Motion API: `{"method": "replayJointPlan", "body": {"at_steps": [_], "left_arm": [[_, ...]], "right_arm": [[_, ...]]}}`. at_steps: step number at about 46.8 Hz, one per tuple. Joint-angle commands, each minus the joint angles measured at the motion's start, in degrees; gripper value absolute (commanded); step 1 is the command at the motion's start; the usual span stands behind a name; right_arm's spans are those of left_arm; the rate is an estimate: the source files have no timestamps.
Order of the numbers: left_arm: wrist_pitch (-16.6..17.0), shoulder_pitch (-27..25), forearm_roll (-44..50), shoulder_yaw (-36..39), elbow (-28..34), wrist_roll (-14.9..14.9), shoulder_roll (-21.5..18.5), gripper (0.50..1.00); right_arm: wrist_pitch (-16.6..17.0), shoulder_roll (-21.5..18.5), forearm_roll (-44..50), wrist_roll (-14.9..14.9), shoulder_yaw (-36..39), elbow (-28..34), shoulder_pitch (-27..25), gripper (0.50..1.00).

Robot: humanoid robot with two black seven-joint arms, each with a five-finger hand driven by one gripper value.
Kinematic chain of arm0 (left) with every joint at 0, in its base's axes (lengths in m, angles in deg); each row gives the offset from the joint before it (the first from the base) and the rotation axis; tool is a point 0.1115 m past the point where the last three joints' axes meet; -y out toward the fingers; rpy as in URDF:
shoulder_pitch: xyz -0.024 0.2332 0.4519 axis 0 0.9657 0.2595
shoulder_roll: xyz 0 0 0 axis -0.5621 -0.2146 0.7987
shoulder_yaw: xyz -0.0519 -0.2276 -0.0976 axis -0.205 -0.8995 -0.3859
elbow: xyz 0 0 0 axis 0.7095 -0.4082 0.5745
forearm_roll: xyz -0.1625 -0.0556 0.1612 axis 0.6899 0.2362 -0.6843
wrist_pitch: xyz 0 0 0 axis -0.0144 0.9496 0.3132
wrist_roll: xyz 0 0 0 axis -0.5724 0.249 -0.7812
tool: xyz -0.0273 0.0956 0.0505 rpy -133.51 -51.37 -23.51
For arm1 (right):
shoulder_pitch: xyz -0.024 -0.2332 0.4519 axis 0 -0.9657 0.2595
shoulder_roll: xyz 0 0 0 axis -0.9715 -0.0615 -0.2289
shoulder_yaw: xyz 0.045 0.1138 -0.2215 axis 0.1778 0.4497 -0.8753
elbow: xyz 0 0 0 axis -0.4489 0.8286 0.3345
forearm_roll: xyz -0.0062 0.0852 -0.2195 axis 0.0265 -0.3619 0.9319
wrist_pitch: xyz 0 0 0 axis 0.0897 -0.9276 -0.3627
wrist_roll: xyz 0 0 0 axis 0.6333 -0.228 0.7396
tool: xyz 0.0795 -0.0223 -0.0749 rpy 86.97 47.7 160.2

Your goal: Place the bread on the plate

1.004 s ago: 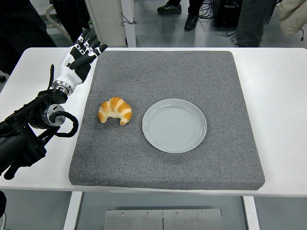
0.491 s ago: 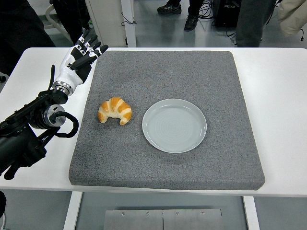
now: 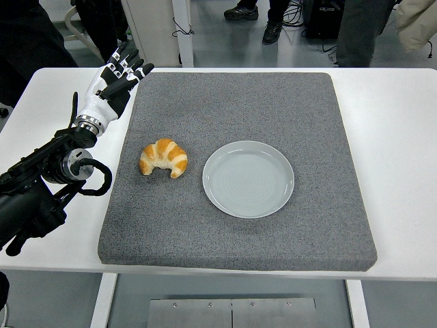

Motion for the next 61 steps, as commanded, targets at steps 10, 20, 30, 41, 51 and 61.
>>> {"method": "replayJointPlan", "body": {"at_steps": [10,20,30,41,51,61], "left_arm": [[0.07,-1.20,-0.22,0.12,1.34,-1.05,-0.57,0.939],[0.42,-1.99,-0.22,-0.41,6.08,-5.27,-3.82,0.931],[0.95,-2.87,-1.53,0.47,12.06,-8.87,-8.21,0.928],[3.41,-4.54,-16.37,2.93,18.74,-10.54,-12.96,0.922],[3.94,-5.95,-29.30,5.57,23.75,-13.27,-17.00,0.922],[3.94,-7.97,-39.06,11.54,27.71,-15.11,-20.43,0.924]], "right_arm": [[0.00,0.00,0.00,0.00,0.00,0.00,0.00,1.000],[0.00,0.00,0.00,0.08,0.00,0.00,0.00,1.000],[0.00,0.00,0.00,0.00,0.00,0.00,0.00,1.000],[0.00,0.00,0.00,0.00,0.00,0.00,0.00,1.000],[0.00,0.00,0.00,0.00,0.00,0.00,0.00,1.000],[0.00,0.00,0.00,0.00,0.00,0.00,0.00,1.000]]}}
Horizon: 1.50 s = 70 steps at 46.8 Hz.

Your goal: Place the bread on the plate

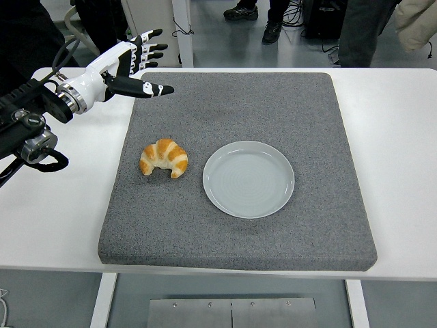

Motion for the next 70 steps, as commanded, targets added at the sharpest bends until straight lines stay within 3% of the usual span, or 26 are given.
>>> {"method": "replayJointPlan", "body": {"at_steps": [1,12,19,27,33,38,56,70], "left_arm": [[0.00,-1.02,-2.82,2.58,1.44,-0.49,-1.17,0.924],[0.00,-6.73,-7.58,13.57,6.36,-4.44,-4.95,0.925],[0.00,-8.67,-9.94,16.83,7.41,-4.62,-5.92,0.925],[0.00,-8.05,-18.99,17.18,9.96,-4.44,-8.02,0.927],[0.44,-6.91,-24.01,17.18,10.23,-3.04,-9.08,0.928],[3.24,-4.98,-25.59,17.09,10.23,-0.23,-8.91,0.928],[12.12,1.44,-27.96,17.27,7.07,2.76,-4.95,0.927],[15.56,3.99,-31.66,17.27,2.23,6.28,-2.05,0.928]], "right_arm": [[0.00,0.00,0.00,0.00,0.00,0.00,0.00,1.000],[0.00,0.00,0.00,0.00,0.00,0.09,0.00,1.000],[0.00,0.00,0.00,0.00,0.00,0.09,0.00,1.000],[0.00,0.00,0.00,0.00,0.00,0.09,0.00,1.000],[-0.09,0.00,0.00,0.00,0.00,0.09,0.00,1.000],[0.00,0.00,0.00,0.00,0.00,0.09,0.00,1.000],[0.00,0.00,0.00,0.00,0.00,0.09,0.00,1.000],[0.00,0.00,0.00,0.00,0.00,0.09,0.00,1.000]]}}
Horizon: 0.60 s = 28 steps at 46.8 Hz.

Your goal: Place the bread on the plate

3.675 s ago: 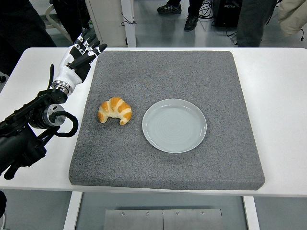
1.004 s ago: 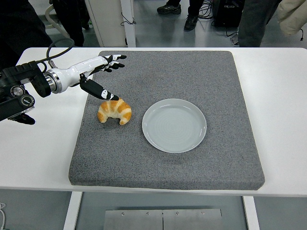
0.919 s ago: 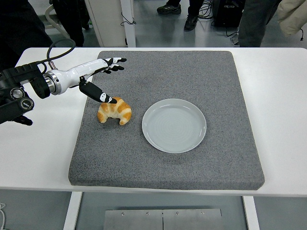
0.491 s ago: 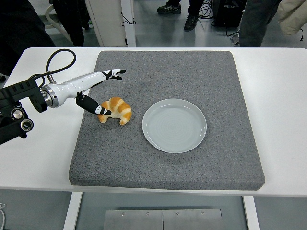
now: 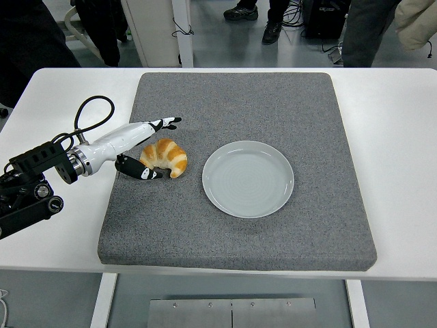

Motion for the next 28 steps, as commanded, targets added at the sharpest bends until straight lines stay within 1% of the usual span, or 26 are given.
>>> {"method": "replayJointPlan", "body": {"at_steps": [1,5,11,28], "left_arm": [[0.35,0.11,0.01,-0.01,-1.59,0.24,1.28,0.927],[0.44,0.11,0.10,-0.01,-3.52,0.86,2.34,0.927],[1.50,0.73,0.36,-0.10,-5.63,2.00,3.92,0.927],[2.11,1.52,0.80,-0.10,-8.09,2.00,6.65,0.927]], "right_arm": [[0.05,0.00,0.00,0.00,0.00,-0.10,0.00,1.000],[-0.04,0.00,0.00,0.00,0.00,-0.09,0.00,1.000],[-0.04,0.00,0.00,0.00,0.00,-0.01,0.00,1.000],[-0.04,0.00,0.00,0.00,0.00,-0.01,0.00,1.000]]}}
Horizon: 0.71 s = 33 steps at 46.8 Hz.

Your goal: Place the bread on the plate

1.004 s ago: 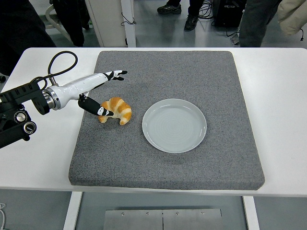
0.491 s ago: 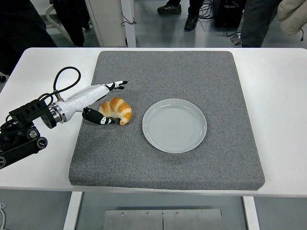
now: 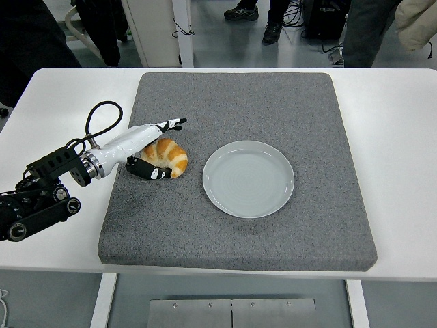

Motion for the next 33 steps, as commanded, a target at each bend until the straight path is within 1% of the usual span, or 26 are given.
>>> {"method": "replayJointPlan", "body": {"at_steps": [1,9,12,16,25,31,32,33], "left_arm": [[0.35,0.11,0.03,0.01,-0.82,0.08,0.33,0.927],[0.62,0.11,0.12,0.01,-2.75,0.08,1.91,0.921],[0.62,0.11,0.12,0.01,-2.84,0.08,2.00,0.895],[0.62,0.11,0.12,0.01,-2.84,0.08,2.00,0.845],[0.62,0.02,0.12,0.10,-2.84,0.08,2.00,0.698],[0.35,-0.07,0.12,0.97,-2.84,-0.01,2.00,0.510],[0.35,-0.24,0.12,1.24,-2.84,-0.01,2.00,0.500],[0.35,-0.33,0.12,1.50,-2.84,-0.01,2.00,0.500]], "right_arm": [[-0.02,0.00,0.00,0.00,0.00,0.00,0.00,1.000],[-0.02,0.00,0.00,0.00,0.00,0.00,0.00,1.000],[-0.02,0.00,0.00,0.00,0.00,0.00,0.00,1.000],[-0.02,0.00,0.00,0.00,0.00,0.00,0.00,1.000],[-0.02,0.00,0.00,0.00,0.00,0.00,0.00,1.000],[-0.02,0.00,0.00,0.00,0.00,0.00,0.00,1.000],[-0.02,0.00,0.00,0.00,0.00,0.00,0.00,1.000],[-0.02,0.00,0.00,0.00,0.00,0.00,0.00,1.000]]}}
